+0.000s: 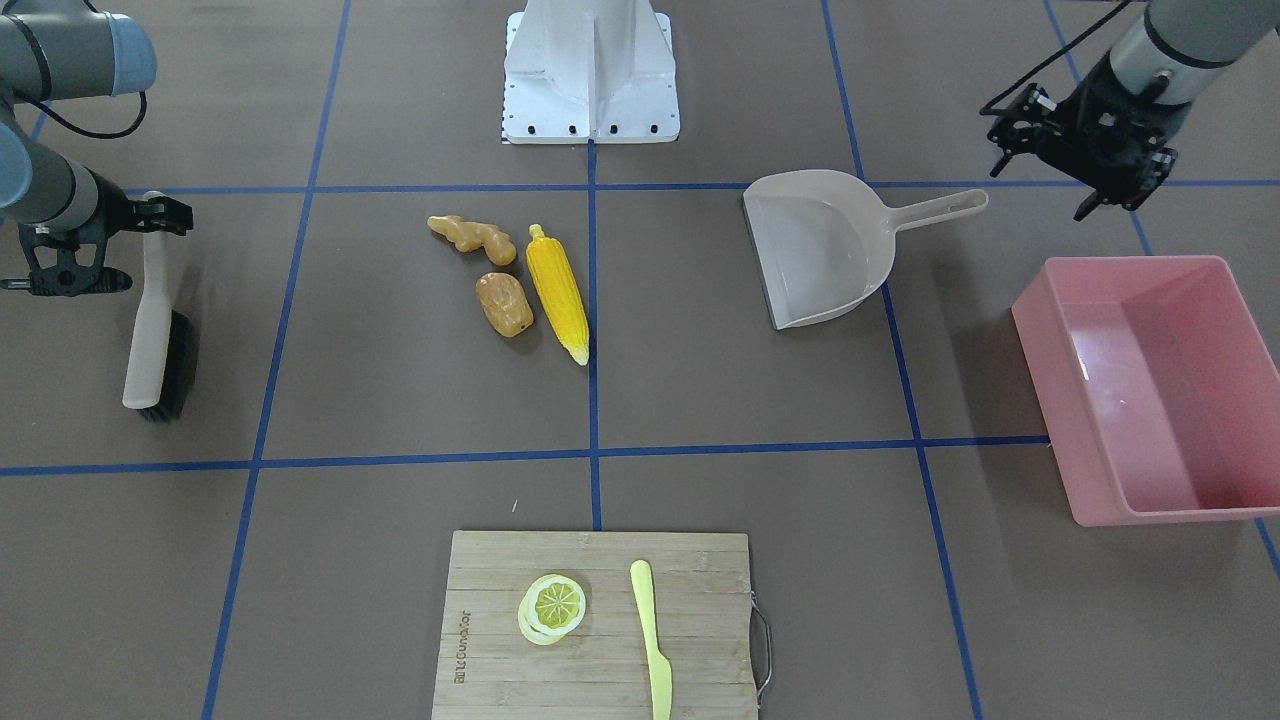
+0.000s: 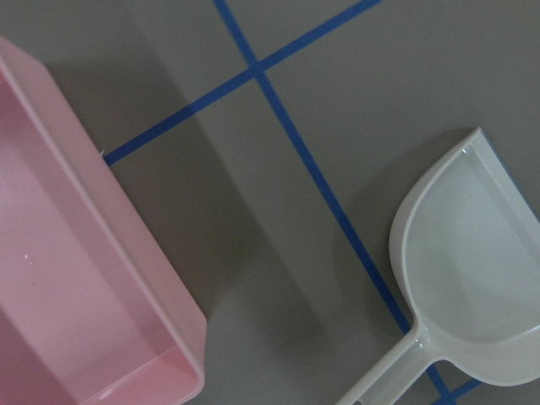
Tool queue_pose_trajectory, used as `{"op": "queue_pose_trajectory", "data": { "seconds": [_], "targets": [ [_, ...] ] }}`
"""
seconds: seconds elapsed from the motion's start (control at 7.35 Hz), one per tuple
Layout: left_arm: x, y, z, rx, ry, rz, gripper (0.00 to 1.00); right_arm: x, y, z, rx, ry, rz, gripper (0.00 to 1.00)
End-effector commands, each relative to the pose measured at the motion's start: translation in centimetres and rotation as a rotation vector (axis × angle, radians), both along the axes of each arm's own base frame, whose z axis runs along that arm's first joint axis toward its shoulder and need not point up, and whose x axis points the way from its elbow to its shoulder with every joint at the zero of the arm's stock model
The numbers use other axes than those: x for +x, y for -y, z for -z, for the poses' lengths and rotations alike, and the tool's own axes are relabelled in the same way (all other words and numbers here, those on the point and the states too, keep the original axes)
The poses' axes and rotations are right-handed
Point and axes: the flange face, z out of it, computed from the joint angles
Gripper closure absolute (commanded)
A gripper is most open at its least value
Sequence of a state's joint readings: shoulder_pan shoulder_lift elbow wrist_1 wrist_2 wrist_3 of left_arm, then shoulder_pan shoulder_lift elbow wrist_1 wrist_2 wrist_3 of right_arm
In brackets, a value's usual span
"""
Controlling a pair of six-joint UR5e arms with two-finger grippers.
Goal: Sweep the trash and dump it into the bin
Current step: 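Lower the right gripper onto the brush handle while the left gripper reaches the dustpan handle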
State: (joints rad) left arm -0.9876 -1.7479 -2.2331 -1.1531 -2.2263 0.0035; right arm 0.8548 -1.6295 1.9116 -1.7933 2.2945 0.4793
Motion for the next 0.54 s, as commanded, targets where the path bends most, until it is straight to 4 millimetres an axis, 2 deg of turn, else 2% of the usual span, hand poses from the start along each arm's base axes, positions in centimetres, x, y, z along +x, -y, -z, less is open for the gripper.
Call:
{"op": "queue_pose_trajectory", "data": {
  "seconds": [0.0, 0.14, 0.27, 0.41],
  "targets": [
    [2.9, -3.4, 1.0, 0.141, 0.007, -0.161, 0.01, -0.6, 0.6, -0.6, -0.004, -0.005, 0.002, 0.05],
    [2.7, -4.0, -2.2, 0.24, -0.013, -0.238, 0.01, -1.4, 1.5, -0.8, -0.007, -0.008, 0.002, 0.05],
    [2.7, -3.5, -4.6, 0.34, -0.04, -0.225, 0.01, -1.8, 2.0, -0.6, -0.005, -0.006, 0.001, 0.05],
    [3.4, -3.8, -5.0, 0.407, -0.049, -0.225, 0.02, -1.8, 2.1, -0.8, -0.007, -0.008, 0.001, 0.1]
  ]
}}
